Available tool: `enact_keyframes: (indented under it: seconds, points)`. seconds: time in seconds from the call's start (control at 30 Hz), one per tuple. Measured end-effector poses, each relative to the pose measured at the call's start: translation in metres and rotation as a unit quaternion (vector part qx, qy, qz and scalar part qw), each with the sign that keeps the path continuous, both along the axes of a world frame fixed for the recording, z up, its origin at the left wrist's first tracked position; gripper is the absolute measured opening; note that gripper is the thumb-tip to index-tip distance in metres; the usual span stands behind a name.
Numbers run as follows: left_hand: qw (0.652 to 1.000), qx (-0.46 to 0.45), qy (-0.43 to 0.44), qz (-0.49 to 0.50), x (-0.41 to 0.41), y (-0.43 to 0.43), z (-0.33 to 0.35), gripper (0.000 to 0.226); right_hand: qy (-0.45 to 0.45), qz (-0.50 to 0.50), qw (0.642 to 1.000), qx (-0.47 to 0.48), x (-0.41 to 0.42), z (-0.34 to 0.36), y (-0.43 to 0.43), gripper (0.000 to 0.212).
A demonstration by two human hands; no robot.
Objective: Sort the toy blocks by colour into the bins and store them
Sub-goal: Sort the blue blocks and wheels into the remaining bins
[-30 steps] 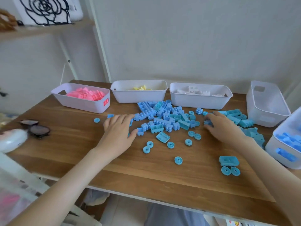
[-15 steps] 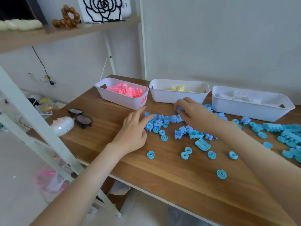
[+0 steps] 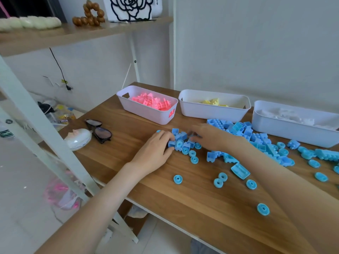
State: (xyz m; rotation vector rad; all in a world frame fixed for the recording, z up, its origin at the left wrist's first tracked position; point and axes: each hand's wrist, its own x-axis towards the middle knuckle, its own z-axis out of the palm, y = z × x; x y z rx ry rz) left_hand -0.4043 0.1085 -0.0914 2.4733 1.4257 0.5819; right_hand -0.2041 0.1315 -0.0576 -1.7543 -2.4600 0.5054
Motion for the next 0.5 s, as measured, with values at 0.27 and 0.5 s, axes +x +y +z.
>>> enact_keyframes:
  seconds: [0.27,0.5]
  points:
    - [0.993,-0.012,-0.031,0.114,0.0,-0.013,0.016,0.01,0.032,-0.036,0.999,0.01,0.01,0.002,-0.012,0.017]
    - [0.989,-0.001,-0.088,0.116,0.03,-0.029,0.038,0.014,0.126,-0.085,0.979,0.138,0.027,0.023,-0.043,0.025]
